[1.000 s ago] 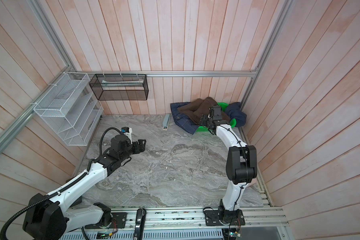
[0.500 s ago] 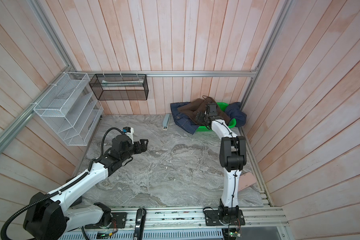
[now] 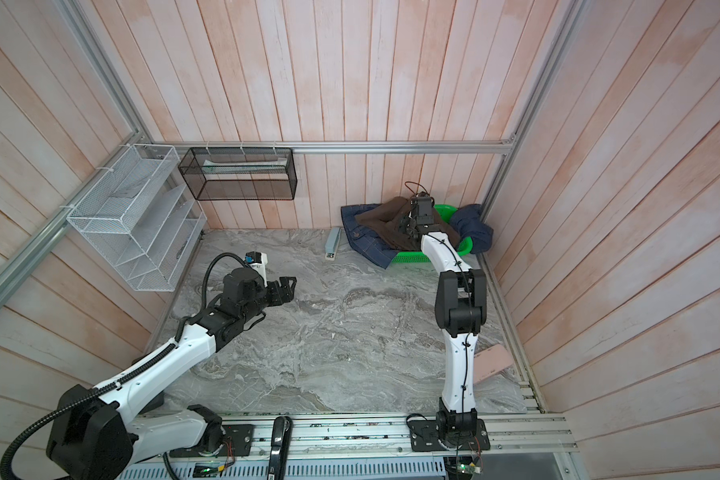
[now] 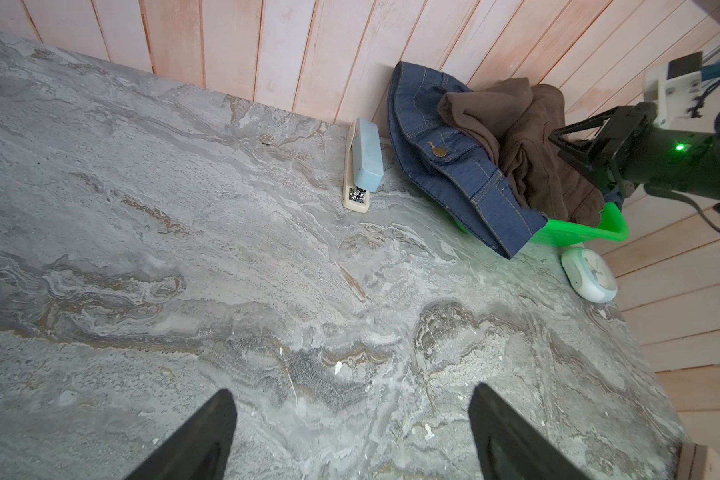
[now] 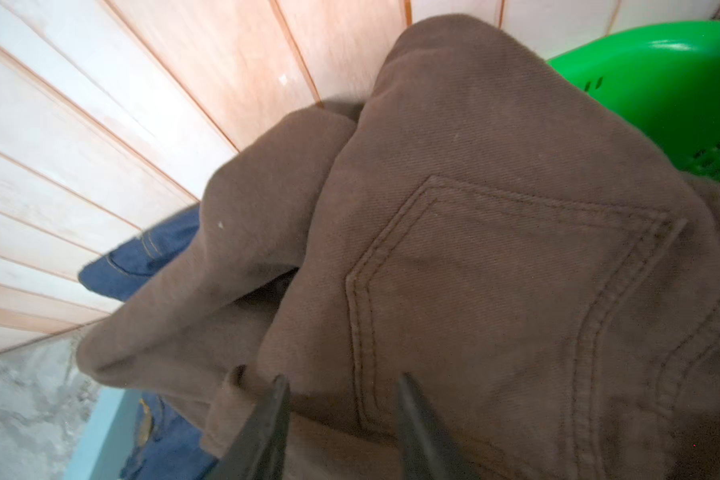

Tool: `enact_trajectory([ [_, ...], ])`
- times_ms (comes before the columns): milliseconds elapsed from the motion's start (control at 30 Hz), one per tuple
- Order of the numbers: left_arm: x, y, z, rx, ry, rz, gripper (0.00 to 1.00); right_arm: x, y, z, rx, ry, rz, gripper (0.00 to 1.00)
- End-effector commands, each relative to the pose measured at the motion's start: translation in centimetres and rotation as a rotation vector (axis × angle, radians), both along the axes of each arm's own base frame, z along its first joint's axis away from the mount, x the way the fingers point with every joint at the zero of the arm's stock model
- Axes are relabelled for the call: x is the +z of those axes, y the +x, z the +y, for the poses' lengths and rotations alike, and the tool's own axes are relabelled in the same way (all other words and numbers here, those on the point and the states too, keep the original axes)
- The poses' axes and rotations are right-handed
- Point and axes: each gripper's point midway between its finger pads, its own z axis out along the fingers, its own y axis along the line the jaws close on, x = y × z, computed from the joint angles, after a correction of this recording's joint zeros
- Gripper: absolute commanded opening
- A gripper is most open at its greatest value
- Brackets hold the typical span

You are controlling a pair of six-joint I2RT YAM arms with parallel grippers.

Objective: Fold and stack the trousers
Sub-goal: 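Grasp the brown trousers in the basket with the right gripper while the left advances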

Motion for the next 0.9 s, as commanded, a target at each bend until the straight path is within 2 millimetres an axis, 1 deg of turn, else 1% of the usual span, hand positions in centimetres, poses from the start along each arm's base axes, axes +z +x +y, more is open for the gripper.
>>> enact_trajectory([
  [0,1.9,0.1,0.6,0.022,0.022,-0.051,0.9,-0.1,-0.1,0.4,0.012,-0.003,0.021,0.44],
  [33,1.9,0.1,0.7,0.024,0.029,-0.053,0.9,0.2,-0.3,0.6,0.026,-0.007,0.022,0.61],
  [67,2.0,0.0,0.7,0.024,0.033,-0.055,0.9,0.4,-0.5,0.6,0.033,-0.012,0.024,0.7],
  [100,2.1,-0.1,0.8,0.024,0.037,-0.057,0.9,0.6,-0.8,0.8,0.042,-0.02,0.027,0.77],
  [133,2.1,-0.1,0.8,0.023,0.039,-0.057,0.9,0.7,-1.1,0.9,0.047,-0.028,0.034,0.81],
  [233,2.2,-0.2,0.9,0.022,0.042,-0.059,0.9,0.6,-2.3,0.7,0.041,-0.005,0.07,0.88],
  [367,2.0,-0.4,1.1,0.023,0.05,-0.057,0.9,0.8,-3.7,0.3,-0.018,0.119,0.117,0.88],
  [433,1.9,-0.5,1.1,0.022,0.055,-0.055,0.9,0.9,-4.3,-0.1,-0.102,0.205,0.137,0.88],
  [633,2.0,-0.6,1.3,0.021,0.069,-0.06,0.9,2.2,-5.3,-0.5,-0.224,0.44,0.124,0.85],
  [767,2.2,-0.6,1.4,0.02,0.082,-0.068,0.9,1.3,-5.3,-0.7,-0.295,0.597,0.163,0.85],
  [867,2.3,-0.5,1.5,0.02,0.093,-0.076,0.9,0.8,-4.9,0.0,-0.284,0.722,0.2,0.85],
])
